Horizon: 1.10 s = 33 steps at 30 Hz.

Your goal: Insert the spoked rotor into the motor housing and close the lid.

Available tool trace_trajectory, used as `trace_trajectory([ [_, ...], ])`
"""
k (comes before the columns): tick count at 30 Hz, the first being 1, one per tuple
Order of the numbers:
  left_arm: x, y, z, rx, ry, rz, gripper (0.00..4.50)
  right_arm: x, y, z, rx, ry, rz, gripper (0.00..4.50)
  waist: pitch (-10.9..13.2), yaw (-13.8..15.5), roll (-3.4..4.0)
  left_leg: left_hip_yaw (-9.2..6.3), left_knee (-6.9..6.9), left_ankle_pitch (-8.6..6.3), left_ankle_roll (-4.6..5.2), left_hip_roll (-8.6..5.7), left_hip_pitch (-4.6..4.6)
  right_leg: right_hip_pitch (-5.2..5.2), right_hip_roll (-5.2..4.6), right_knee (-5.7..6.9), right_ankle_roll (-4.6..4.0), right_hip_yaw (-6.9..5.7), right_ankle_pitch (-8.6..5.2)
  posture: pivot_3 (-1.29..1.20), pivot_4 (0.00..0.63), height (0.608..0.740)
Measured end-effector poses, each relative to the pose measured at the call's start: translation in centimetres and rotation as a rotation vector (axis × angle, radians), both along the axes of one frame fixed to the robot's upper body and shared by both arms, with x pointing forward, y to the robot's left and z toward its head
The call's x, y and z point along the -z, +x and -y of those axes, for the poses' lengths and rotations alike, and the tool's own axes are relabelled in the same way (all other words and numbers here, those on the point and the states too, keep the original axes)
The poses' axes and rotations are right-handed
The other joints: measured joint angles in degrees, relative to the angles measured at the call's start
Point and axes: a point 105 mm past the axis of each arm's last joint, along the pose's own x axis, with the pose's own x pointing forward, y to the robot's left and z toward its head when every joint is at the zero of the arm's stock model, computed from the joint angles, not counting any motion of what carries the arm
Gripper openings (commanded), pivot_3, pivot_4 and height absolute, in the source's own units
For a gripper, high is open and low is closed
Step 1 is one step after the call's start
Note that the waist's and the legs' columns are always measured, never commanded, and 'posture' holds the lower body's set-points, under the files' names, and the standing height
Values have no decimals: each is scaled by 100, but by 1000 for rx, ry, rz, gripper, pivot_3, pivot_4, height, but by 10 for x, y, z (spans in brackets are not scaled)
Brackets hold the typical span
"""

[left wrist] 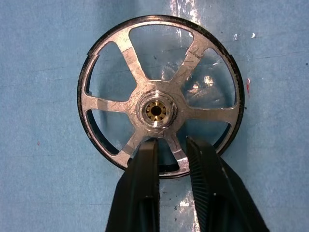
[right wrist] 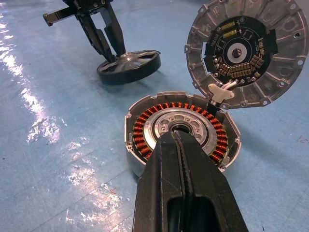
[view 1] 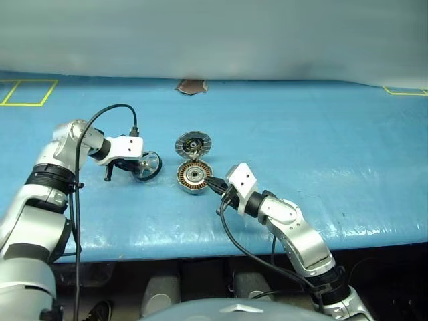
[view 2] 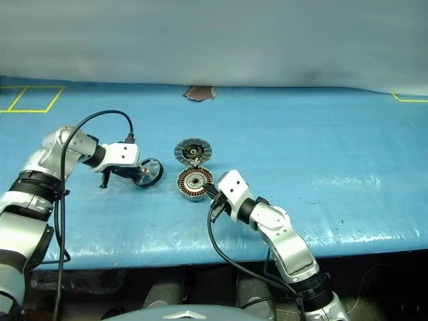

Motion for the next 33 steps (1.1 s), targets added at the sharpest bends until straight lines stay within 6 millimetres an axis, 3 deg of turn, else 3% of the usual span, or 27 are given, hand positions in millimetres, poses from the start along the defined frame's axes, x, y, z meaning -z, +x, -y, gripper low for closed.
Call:
trace_trajectory([
  [13, -2, 1, 6, -43, -82, -20, 47, -1, 2, 0, 11, 1, 4, 0, 0, -1, 0, 0, 0, 0, 0, 0, -2, -1, 0, 0, 0, 0, 0, 0, 150, 740],
  [19, -19, -1, 13, -80, -250, -68, 47, 0, 3, 1, 14, 0, 3, 0, 0, -11, 0, 0, 0, 0, 0, 0, -2, -1, 0, 0, 0, -1, 0, 0, 150, 740],
  [27, -40, -16, 5, -18, -255, -136, 47, 3, 5, 5, 27, -7, -1, 0, 0, -31, 0, 0, -1, 0, 0, 1, -1, -1, 0, 0, -1, 0, 0, 0, 150, 740],
  [33, -51, -21, 14, 58, -225, -138, 47, 2, 6, 4, 18, -10, 4, 0, 1, -4, 0, -1, 1, 0, 0, 0, -2, 0, -1, 0, -1, 0, 0, 0, 150, 740],
])
